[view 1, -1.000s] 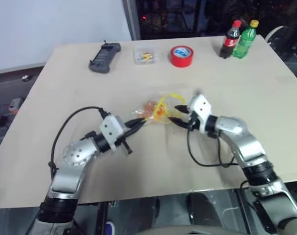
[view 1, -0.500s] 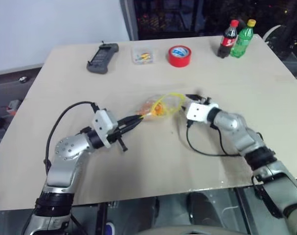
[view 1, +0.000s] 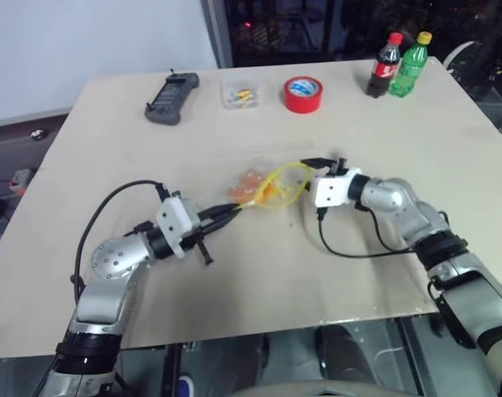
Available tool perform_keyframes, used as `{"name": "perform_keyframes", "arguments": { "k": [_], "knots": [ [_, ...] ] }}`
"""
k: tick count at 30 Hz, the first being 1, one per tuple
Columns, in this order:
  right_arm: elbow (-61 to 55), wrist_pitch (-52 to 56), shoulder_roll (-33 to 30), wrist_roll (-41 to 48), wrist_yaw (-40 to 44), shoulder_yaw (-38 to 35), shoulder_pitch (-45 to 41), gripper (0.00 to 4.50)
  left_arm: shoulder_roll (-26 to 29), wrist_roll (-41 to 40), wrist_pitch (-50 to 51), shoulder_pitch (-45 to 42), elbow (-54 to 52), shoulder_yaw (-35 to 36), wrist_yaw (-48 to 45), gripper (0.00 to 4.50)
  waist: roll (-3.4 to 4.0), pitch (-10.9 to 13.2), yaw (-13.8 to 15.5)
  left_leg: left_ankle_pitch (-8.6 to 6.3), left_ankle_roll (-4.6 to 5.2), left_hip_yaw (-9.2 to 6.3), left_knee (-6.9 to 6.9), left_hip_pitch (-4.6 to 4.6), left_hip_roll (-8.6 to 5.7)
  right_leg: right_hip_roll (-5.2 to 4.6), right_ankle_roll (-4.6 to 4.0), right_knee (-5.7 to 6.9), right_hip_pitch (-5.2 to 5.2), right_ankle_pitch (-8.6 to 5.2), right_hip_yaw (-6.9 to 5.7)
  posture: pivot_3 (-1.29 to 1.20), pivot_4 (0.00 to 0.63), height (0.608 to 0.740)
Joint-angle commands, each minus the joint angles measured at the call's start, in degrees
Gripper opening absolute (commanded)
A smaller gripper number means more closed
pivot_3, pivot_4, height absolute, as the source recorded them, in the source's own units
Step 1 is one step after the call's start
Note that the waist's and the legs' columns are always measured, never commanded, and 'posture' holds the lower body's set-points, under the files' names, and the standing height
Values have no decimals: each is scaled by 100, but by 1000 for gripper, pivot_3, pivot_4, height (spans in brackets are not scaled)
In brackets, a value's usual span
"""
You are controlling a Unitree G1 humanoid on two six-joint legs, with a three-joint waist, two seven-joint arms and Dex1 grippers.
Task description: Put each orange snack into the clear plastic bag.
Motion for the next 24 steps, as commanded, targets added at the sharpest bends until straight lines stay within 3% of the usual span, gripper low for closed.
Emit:
{"name": "perform_keyframes", "arguments": {
  "k": [1, 6, 9, 17, 20, 24],
  "knots": [
    [208, -246, 79, 209, 206, -60, -265, 1859, 33, 31, -176, 46, -144, 10, -16, 0, 0, 0, 3, 0, 0, 0, 0, 0, 0, 0, 0, 0, 0, 0, 0, 0, 150, 740],
    [293, -133, 75, 456, 360, -282, -324, 88, 8, 55, -226, 4, -163, 77, 111, 0, 0, 0, 10, 0, 0, 0, 0, 0, -1, -1, 0, -2, 0, 0, 1, 0, 150, 740],
    [239, 135, -64, 534, 273, -505, -401, 88, -43, 67, -72, -359, 6, 132, 324, 0, 0, 0, 12, 0, 0, -1, 0, 0, -1, -1, 0, -1, 0, 0, 1, 0, 150, 740],
    [-279, 1308, -1027, 390, -530, -1337, -829, 88, -300, 1340, -246, -3393, 2217, -230, 1504, 0, -15, 24, 158, 14, -20, -26, 17, -15, -28, -2, -10, 15, 1, 9, -34, 0, 150, 740],
    [-1158, 1749, -1447, 495, -347, -1616, -471, 88, -233, 1562, -478, -3678, 2312, -432, 1433, 0, -15, 23, 104, 13, -21, -20, 3, -15, -27, -5, -10, -7, -1, 8, -23, 0, 150, 740],
    [-2791, 2674, -1706, 744, 106, -1834, 602, 88, -218, 1662, -1071, -3252, 2139, -657, 1318, 0, -16, 22, 5, 6, -9, -18, -20, -34, -19, -6, -10, -60, -9, 8, -20, 0, 150, 740]
  ]
}}
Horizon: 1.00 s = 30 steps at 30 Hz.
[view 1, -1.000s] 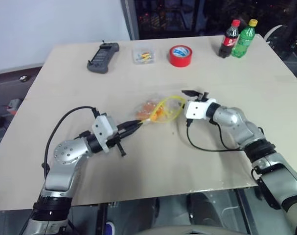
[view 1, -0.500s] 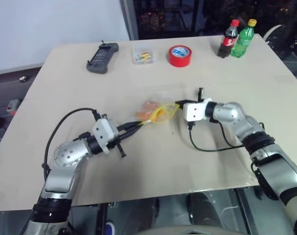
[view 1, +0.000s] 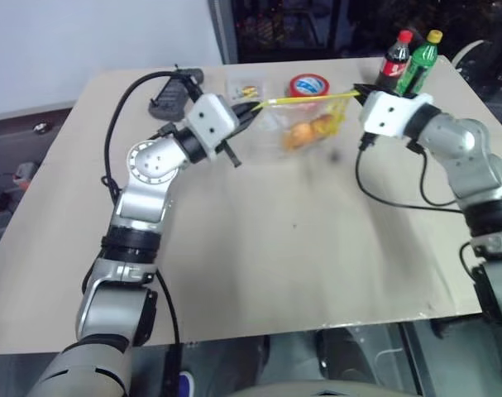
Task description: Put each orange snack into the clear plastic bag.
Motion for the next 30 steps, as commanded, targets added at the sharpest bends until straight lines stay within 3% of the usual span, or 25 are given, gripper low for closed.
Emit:
{"name": "perform_keyframes", "arguments": {
  "k": [1, 5, 8, 11, 13, 15, 19, 24, 30],
  "knots": [
    [-1218, 1055, -328, 109, 218, -572, 894, 88, 186, 188, -410, 543, -55, 186, 153, 0, 0, 0, -41, -2, 4, 5, -1, -7, 1, -1, 0, -2, -9, 0, 9, 0, 150, 740],
    [-2633, 1835, -270, 58, 566, -322, 2321, 88, 200, 386, -900, 1489, -399, -72, 101, 0, 2, -2, -22, -4, 7, 19, 8, -26, 11, 2, 1, 22, -47, 1, 36, 0, 150, 740],
    [-3244, 2254, -125, 25, 569, -322, 2997, 893, 229, 477, -871, 1901, -721, -113, 145, 0, -2, 2, 16, -4, 8, 15, 34, -41, 6, 1, 3, 58, -61, 3, 33, 0, 150, 740],
    [-3998, 2726, -139, 336, 756, -591, 3561, 2342, 287, 621, -934, 2145, -987, -100, 260, 0, -1, 3, 65, -17, 33, 13, 51, -32, 3, 1, 12, 81, -54, 8, 35, 0, 150, 740],
    [-4531, 2903, -240, 723, 1033, -827, 3757, 2342, 338, 779, -1046, 2238, -1113, -98, 336, 0, 4, 7, 113, -18, 33, 11, 62, 7, 6, 2, 15, 83, -10, 8, 33, 0, 150, 740],
    [-4866, 3011, -270, 915, 1236, -770, 3658, 2342, 382, 929, -1163, 2269, -1170, -134, 381, 0, 3, 7, 113, -19, 34, 12, 66, 47, 12, 5, 34, 73, 38, -1, 29, 0, 150, 740],
    [-4837, 3198, 286, 863, 1236, 16, 2721, 2342, 405, 1103, -1409, 2266, -1216, -203, 470, 0, -7, 10, 93, -19, 34, 13, 70, 66, 22, 12, 46, 72, 56, -3, 27, 0, 150, 740],
    [-3848, 2839, 1169, 425, 1304, 1201, 1467, 2342, 416, 1211, -1724, 2218, -1144, -256, 502, 0, -11, 11, 105, -18, 31, 9, 66, 62, 26, 16, 21, 73, 48, 11, 23, 0, 150, 740],
    [-2907, 2240, 1494, 58, 1255, 1647, 862, 2342, 397, 1227, -1747, 2251, -1217, -240, 555, 0, -14, 10, 150, -6, 10, -10, 68, 22, 0, -1, 18, 59, 26, 13, 10, 0, 150, 740]
  ]
}}
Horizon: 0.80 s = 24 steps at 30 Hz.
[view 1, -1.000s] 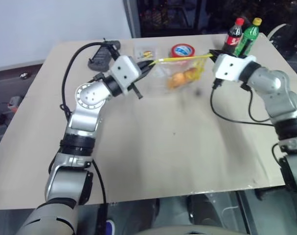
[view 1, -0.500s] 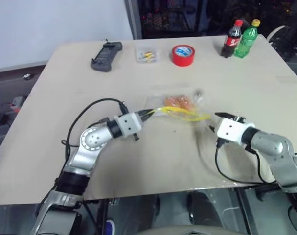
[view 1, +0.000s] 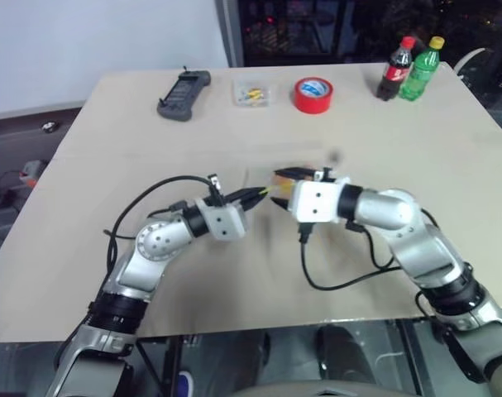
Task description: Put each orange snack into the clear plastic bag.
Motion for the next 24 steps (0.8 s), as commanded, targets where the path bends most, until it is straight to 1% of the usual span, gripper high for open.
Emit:
{"name": "perform_keyframes", "arguments": {
  "k": [1, 4, 5, 6, 12, 24],
  "knots": [
    [385, -420, 83, -226, -24, 75, -338, 2342, 8, -21, -105, 23, -280, 71, 126, 0, 0, 0, -18, 0, -1, 1, 0, -3, -1, 0, 0, -5, -1, 0, 0, 0, 150, 740],
    [561, -570, 83, -293, 30, 81, -405, 1505, 8, -14, -81, 58, -328, 83, 161, 0, 0, 0, -27, 0, -1, 1, -9, -3, 1, 2, 0, -8, -7, 0, 1, 0, 150, 740],
    [604, -617, 81, -313, 31, 70, -417, 921, 13, -15, -71, 71, -347, 88, 174, 0, 0, 0, -28, 0, -1, 2, -15, -3, 3, 3, 0, -8, -13, 0, 1, 0, 150, 740],
    [644, -666, 75, -340, 29, 52, -428, 623, 23, -18, -60, 87, -366, 97, 185, 0, 0, 0, -33, 1, -1, 3, -18, -4, 4, 3, 0, -8, -14, 0, 1, 0, 150, 740],
    [720, -782, 28, -377, 112, -56, -449, 623, 55, -26, -33, 137, -410, 131, 206, 0, 1, 0, -41, 0, -1, 4, -24, -2, 6, 5, 0, -6, -16, 0, 2, 0, 150, 740],
    [705, -680, 1, -400, 139, -140, -425, 623, 59, -34, -72, 118, -344, 146, 231, 0, 1, 0, -41, 0, 0, 5, -24, -2, 6, 5, 0, -6, -16, 0, 2, 0, 150, 740]
  ]
}}
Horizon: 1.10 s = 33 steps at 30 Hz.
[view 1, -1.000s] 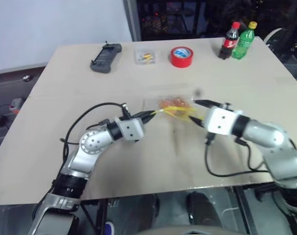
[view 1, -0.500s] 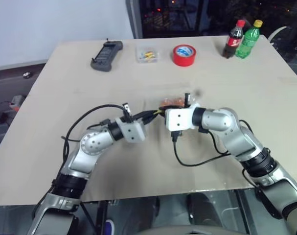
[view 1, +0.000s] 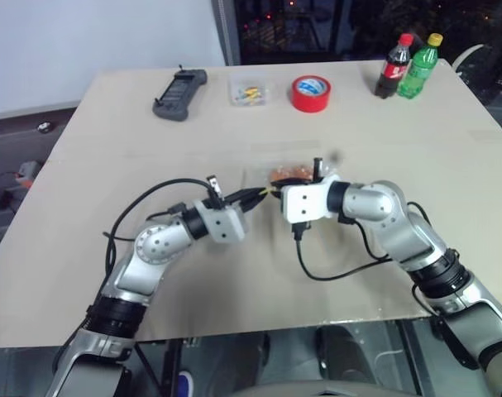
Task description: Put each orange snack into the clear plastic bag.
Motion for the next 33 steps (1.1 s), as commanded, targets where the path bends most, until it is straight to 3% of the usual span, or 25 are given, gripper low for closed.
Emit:
{"name": "perform_keyframes", "arguments": {
  "k": [1, 10, 11, 18, 28, 33],
  "knots": [
    [-112, -17, 4, 15, 9, -191, -139, 623, 42, -46, -78, -15, -158, 123, 106, 0, 0, 0, -1, 0, 0, 0, 0, 0, 0, 0, 0, 0, 0, 0, 0, 0, 150, 740],
    [-258, 95, 18, 123, 144, -237, -93, 623, 32, -36, -73, -33, -108, 121, 123, 0, 0, 0, -1, 0, 0, 0, 0, 0, 0, 0, 0, 0, 0, 0, 0, 0, 150, 740],
    [-259, 111, 22, 134, 153, -238, -93, 75, 31, -34, -74, -34, -106, 120, 127, 0, 0, 0, -1, 0, 0, 0, 0, 0, 0, 0, 0, 0, 0, 0, 0, 0, 150, 740],
    [-285, 146, -15, 87, 125, -282, -71, 12, 4, -82, -25, -27, -118, 142, 175, 0, 0, 0, -1, 0, 0, 0, 0, 0, 0, 0, 0, 0, 0, 0, 0, 0, 150, 740],
    [-102, 986, -1366, -372, -604, -1530, 846, 12, -2, -487, 65, -111, 110, 478, 235, 0, 0, 0, 22, 0, 1, 3, 1, -1, -6, -4, 0, 0, 0, 0, 2, 0, 150, 740],
    [-79, 1253, -1748, -302, -840, -1876, 1049, 12, -32, -522, 62, -285, 322, 420, 241, 0, 1, 1, -10, -1, 2, 10, 0, 1, -6, -4, 1, 0, 0, 0, 8, 0, 150, 740]
  ]
}}
